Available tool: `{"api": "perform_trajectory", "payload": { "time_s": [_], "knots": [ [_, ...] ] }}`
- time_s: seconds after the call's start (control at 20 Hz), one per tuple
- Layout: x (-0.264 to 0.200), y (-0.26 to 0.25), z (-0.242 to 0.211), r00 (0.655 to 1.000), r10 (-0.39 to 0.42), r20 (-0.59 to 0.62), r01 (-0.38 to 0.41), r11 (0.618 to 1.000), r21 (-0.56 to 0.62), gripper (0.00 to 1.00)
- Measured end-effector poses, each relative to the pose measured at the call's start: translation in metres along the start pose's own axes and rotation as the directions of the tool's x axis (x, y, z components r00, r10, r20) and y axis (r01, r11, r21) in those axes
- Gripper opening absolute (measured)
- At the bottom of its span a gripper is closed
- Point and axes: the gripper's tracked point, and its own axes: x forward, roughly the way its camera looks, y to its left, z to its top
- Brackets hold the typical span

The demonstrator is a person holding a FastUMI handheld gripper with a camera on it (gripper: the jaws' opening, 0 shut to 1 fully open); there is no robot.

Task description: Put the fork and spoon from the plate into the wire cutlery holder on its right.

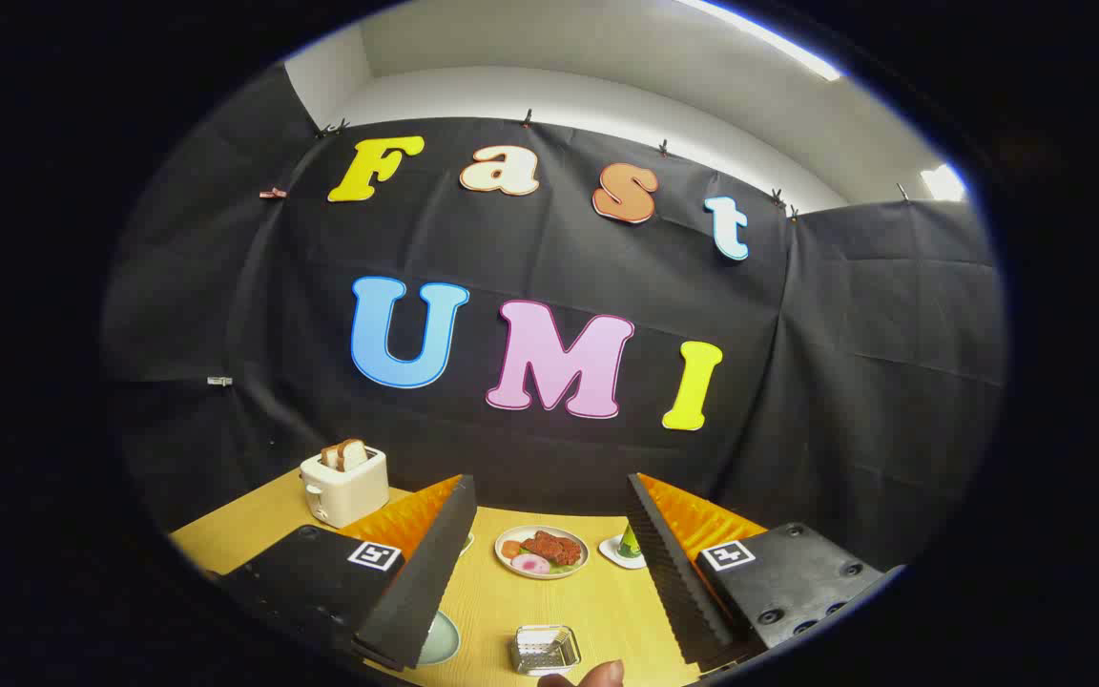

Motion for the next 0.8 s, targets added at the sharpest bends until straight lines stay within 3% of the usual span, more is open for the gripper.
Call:
{"api": "perform_trajectory", "payload": {
  "time_s": [0.8],
  "knots": [
    [-0.0050, 0.0033, -0.0007, 1.000, 0.015, -0.002, -0.015, 1.000, 0.015, 0.98]
  ]
}}
